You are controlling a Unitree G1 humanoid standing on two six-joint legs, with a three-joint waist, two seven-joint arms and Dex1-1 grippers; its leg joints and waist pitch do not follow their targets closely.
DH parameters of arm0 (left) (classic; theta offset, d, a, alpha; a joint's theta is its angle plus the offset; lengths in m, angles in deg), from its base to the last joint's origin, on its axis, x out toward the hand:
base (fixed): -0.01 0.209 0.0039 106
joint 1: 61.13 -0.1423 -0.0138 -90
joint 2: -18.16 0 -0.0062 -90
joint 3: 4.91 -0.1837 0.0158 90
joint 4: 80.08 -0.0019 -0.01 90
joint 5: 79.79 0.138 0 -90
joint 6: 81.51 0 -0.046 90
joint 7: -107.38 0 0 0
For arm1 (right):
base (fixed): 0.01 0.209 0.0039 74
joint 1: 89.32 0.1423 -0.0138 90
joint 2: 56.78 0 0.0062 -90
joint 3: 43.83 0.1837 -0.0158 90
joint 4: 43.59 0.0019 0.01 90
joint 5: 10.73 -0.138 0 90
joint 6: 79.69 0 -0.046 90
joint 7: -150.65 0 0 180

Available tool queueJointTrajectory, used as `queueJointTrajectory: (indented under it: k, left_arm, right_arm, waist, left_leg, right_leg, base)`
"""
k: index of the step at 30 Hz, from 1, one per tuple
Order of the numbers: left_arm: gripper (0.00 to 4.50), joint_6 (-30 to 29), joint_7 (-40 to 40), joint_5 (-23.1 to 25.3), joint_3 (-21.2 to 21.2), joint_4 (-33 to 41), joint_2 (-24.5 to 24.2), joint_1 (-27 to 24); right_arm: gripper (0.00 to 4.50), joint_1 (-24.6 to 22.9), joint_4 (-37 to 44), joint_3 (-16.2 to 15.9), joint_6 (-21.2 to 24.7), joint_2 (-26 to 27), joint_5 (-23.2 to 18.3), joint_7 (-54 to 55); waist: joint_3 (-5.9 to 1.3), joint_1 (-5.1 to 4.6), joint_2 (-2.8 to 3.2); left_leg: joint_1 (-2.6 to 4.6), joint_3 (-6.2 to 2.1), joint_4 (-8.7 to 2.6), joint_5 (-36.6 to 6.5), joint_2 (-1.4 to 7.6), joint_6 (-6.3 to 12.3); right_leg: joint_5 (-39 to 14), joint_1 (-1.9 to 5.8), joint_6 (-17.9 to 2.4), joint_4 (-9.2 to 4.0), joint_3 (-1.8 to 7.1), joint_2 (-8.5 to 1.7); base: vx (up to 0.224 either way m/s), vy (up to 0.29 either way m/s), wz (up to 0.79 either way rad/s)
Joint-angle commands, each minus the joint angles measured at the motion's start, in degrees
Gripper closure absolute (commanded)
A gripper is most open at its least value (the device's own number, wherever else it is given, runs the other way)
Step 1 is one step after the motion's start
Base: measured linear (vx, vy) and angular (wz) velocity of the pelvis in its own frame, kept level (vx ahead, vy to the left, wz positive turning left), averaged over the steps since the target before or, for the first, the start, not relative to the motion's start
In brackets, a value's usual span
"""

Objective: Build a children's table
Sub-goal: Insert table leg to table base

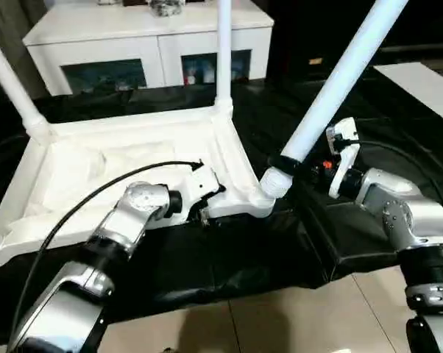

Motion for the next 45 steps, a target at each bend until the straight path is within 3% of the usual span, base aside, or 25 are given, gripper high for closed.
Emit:
queueJointTrajectory:
  k: [1,13,14,18,20,21,22,23,24,26,27,29,30,31,32,33,35,37,38,39,40,41,42,43,45]
  left_arm:
    - [0.38,0.7,1.4,1.3,-0.2,-2.8,0.9,1.3]
    - [0.5,-9.8,28.7,-9.0,21.9,28.6,6.4,-15.3]
    - [0.5,-9.8,31.8,-7.5,22.5,31.5,7.5,-17.3]
    - [0.5,-14.3,44.7,-4.6,26.5,39.3,13.9,-22.2]
    - [0.5,-14.6,46.2,-3.1,26.3,40.1,13.8,-22.7]
    - [0.5,-16.3,49.0,-1.7,26.3,41.1,13.6,-23.2]
    - [0.5,-17.6,49.9,-1.6,26.4,40.8,13.6,-23.0]
    - [0.5,-18.5,50.5,-1.8,26.6,40.6,13.7,-22.9]
    - [0.5,-19.3,51.2,-1.4,26.5,40.9,13.7,-22.9]
    - [0.5,-19.2,51.0,-2.2,26.6,41.3,13.7,-22.7]
    - [0.5,-19.6,50.5,-2.9,26.6,41.8,13.9,-22.2]
    - [0.5,-19.3,50.0,-3.1,26.4,42.2,14.6,-22.1]
    - [0.5,-19.3,50.0,-3.1,26.4,42.2,14.6,-22.1]
    - [0.5,-19.2,50.2,-2.7,26.2,42.5,14.8,-22.2]
    - [0.5,-19.3,50.7,-2.6,26.2,42.8,15.5,-22.5]
    - [0.5,-19.6,51.5,-2.7,26.1,43.2,16.2,-22.8]
    - [0.5,-20.1,52.1,-2.9,25.7,43.7,16.7,-23.4]
    - [0.5,-20.6,53.3,-2.7,25.4,44.1,16.5,-24.4]
    - [0.5,-20.7,53.5,-2.7,25.6,44.2,16.4,-24.6]
    - [0.5,-20.8,53.5,-2.7,25.7,44.3,16.3,-24.7]
    - [0.5,-20.9,53.2,-2.9,25.9,44.5,16.3,-24.8]
    - [0.5,-21.2,53.1,-2.8,26.2,45.2,16.1,-25.2]
    - [0.5,-21.2,53.1,-2.8,26.2,45.2,16.1,-25.2]
    - [0.5,-21.2,53.1,-2.8,26.2,45.2,16.1,-25.2]
    - [0.5,-21.4,53.4,-2.5,26.2,45.8,16.2,-25.7]
  right_arm:
    - [2.66,-0.5,2.3,-0.3,-0.8,-0.3,1.3,1.1]
    - [2.66,-7.6,14.9,3.5,-5.5,7.7,8.2,23.5]
    - [2.66,-8.3,15.7,3.1,-5.8,8.6,9.1,25.1]
    - [2.66,-10.0,14.0,-0.5,-8.3,11.2,14.2,31.2]
    - [2.66,-10.3,13.7,-1.1,-8.4,11.7,14.7,31.9]
    - [2.66,-10.9,13.2,-1.7,-8.6,12.9,16.3,34.7]
    - [2.66,-11.1,13.0,-2.2,-8.8,13.3,17.2,35.7]
    - [2.66,-11.4,13.1,-2.5,-8.9,13.5,17.9,36.3]
    - [2.66,-11.8,13.4,-2.8,-8.8,13.6,18.2,36.3]
    - [2.66,-12.4,14.2,-3.7,-8.6,13.3,19.1,35.9]
    - [2.66,-13.6,15.7,-3.8,-7.3,13.5,18.4,35.0]
    - [2.66,-14.7,16.8,-2.7,-5.9,14.4,16.2,34.4]
    - [2.66,-14.7,16.8,-2.7,-5.9,14.4,16.2,34.4]
    - [2.66,-14.9,17.1,-2.4,-5.6,14.7,15.7,34.5]
    - [2.66,-15.2,17.4,-2.4,-5.6,14.7,15.6,34.5]
    - [2.66,-15.2,17.5,-2.7,-5.5,14.7,15.3,34.4]
    - [2.66,-15.1,17.4,-3.1,-5.6,14.8,15.2,34.2]
    - [2.66,-14.9,17.1,-4.3,-6.0,15.0,15.8,32.9]
    - [2.66,-14.9,17.1,-4.6,-5.9,15.0,15.8,32.2]
    - [2.66,-14.9,17.3,-4.8,-5.9,15.0,15.9,31.8]
    - [2.66,-14.9,17.4,-5.0,-5.8,15.1,15.9,31.5]
    - [2.66,-14.8,17.5,-5.3,-5.6,15.3,15.6,31.1]
    - [2.66,-14.8,17.5,-5.4,-5.6,15.4,15.6,31.1]
    - [2.66,-14.8,17.5,-5.4,-5.6,15.4,15.6,31.1]
    - [2.66,-14.0,17.0,-5.6,-6.4,14.9,15.9,30.9]
  waist:
    - [-4.57,0.08,0.12]
    - [-4.26,-1.24,0.92]
    - [-3.66,-1.02,0.18]
    - [-3.33,-5.2,3.99]
    - [-3.12,-4.72,3.56]
    - [-2.86,-4.34,2.85]
    - [-3.21,-4.81,2.39]
    - [-2.7,-3.76,0.22]
    - [-2.53,-1.28,-1.84]
    - [-2.93,0.46,-1.51]
    - [-2.83,0.92,-1.68]
    - [-4.13,0.83,1.0]
    - [-4.13,0.83,1.0]
    - [-4.09,0.5,1.23]
    - [-3.79,0.58,0.95]
    - [-2.71,0.77,-0.18]
    - [-1.52,1.59,-0.7]
    - [-1.77,0.36,0.6]
    - [-2.22,0.92,2.35]
    - [-1.57,0.21,1.9]
    - [-0.82,0.18,2.11]
    - [-0.97,-1.0,-0.97]
    - [-1.79,-0.11,-2.99]
    - [-2.63,2.29,-3.73]
    - [-3.2,3.85,-2.9]
  left_leg:
    - [0.66,-0.14,-3.53,-7.4,1.12,2.64]
    - [0.7,-0.65,-4.23,-9.5,2.06,1.36]
    - [-2.42,-2.93,-5.24,-9.6,0.7,4.5]
    - [1.18,-14.52,-9.14,-20.6,6.26,11.68]
    - [0.75,-15.64,-9.63,-21.2,5.17,11.56]
    - [-0.52,-15.38,-9.57,-23.4,2.78,9.86]
    - [1.99,-12.55,-8.43,-22.4,5.87,8.78]
    - [1.35,-7.16,-2.26,-20.0,-1.11,6.99]
    - [-1.36,-1.05,10.7,-11.9,-5.33,8.14]
    - [-3.56,-2.42,7.52,-8.9,-5.01,8.54]
    - [-1.94,-3.1,3.78,-7.1,-4.1,10.5]
    - [1.59,-6.56,-0.79,0.5,2.03,15.49]
    - [1.59,-6.56,-0.79,0.5,2.03,15.49]
    - [2.97,-7.85,-1.61,0.7,6.87,17.88]
    - [2.67,-7.16,-1.59,-2.1,6.4,16.61]
    - [2.02,-3.09,-0.19,-9.0,0.24,10.98]
    - [3.31,-0.24,0.7,-11.8,-4.02,8.48]
    - [6.86,-2.9,-3.24,-21.2,2.73,10.22]
    - [6.88,-8.15,-7.99,-30.0,12.41,11.45]
    - [8.16,-7.87,-11.32,-39.5,13.36,8.28]
    - [8.42,-5.66,-11.82,-44.0,10.93,7.76]
    - [9.35,-1.62,-7.28,-46.2,2.84,5.12]
    - [4.95,0.74,-0.75,-33.0,-3.04,5.45]
    - [-1.09,-2.32,6.33,-11.6,-2.5,8.56]
    - [-3.97,-4.07,6.17,-0.5,-3.17,9.73]
  right_leg:
    - [-2.9,4.4,-15.0,-3.81,1.89,-2.29]
    - [-5.7,4.19,-13.5,-3.9,1.2,-1.24]
    - [-5.5,5.99,-13.0,-3.04,-1.36,-2.17]
    - [-10.9,3.71,-15.5,1.95,-3.54,0.92]
    - [-12.2,3.49,-17.3,2.59,-2.55,0.87]
    - [-13.1,4.11,-19.9,1.87,-1.88,0.54]
    - [-12.6,2.32,-19.7,0.77,-0.69,0.05]
    - [-18.3,2.36,-23.6,-5.89,0.63,-1.0]
    - [-37.8,4.06,-14.5,-9.04,3.32,-3.38]
    - [-35.3,7.21,-4.3,-7.32,6.17,-4.65]
    - [-29.2,6.74,3.7,-7.62,6.69,-4.42]
    - [-12.0,5.32,8.2,-6.33,2.92,-1.47]
    - [-12.0,5.32,8.2,-6.33,2.92,-1.47]
    - [-9.3,3.64,5.0,-5.09,2.87,-4.15]
    - [-12.1,3.87,3.8,-5.55,3.23,-4.84]
    - [-27.1,5.33,5.6,-8.57,3.04,-3.54]
    - [-49.4,5.06,15.1,-11.61,2.45,-0.9]
    - [-40.8,5.81,19.4,-12.39,-4.23,1.94]
    - [-30.9,7.8,13.9,-1.88,-3.35,-0.5]
    - [-16.6,4.21,1.9,6.27,-0.95,-1.38]
    - [-13.6,3.01,-1.0,7.5,-0.53,-0.83]
    - [-24.3,4.57,-1.6,-0.15,3.15,-2.22]
    - [-31.2,8.67,-0.5,-5.78,6.75,-3.96]
    - [-41.3,13.51,-0.2,-8.0,10.27,-10.02]
    - [-19.2,14.28,-7.9,-6.39,9.37,-6.08]
  base:
    - [0.0,0.0,0.0]
    - [0.0,0.0,0.0]
    - [0.0,0.0,0.0]
    - [0.0,-0.061,0.49]
    - [-0.017,-0.144,0.61]
    - [0.009,-0.248,0.71]
    - [0.009,-0.248,0.71]
    - [0.002,-0.288,0.47]
    - [-0.023,-0.264,0.13]
    - [-0.025,-0.243,0.12]
    - [-0.031,-0.2,0.3]
    - [-0.038,-0.191,0.27]
    - [-0.044,-0.147,0.16]
    - [-0.044,-0.147,0.16]
    - [-0.026,-0.109,0.17]
    - [-0.024,-0.103,0.14]
    - [-0.026,-0.093,0.1]
    - [-0.022,-0.05,-0.06]
    - [0.0,0.0,0.0]
    - [0.0,0.0,0.0]
    - [0.0,0.0,0.0]
    - [0.076,-0.073,0.01]
    - [0.13,-0.125,-0.1]
    - [0.13,-0.125,-0.1]
    - [0.13,-0.067,0.18]
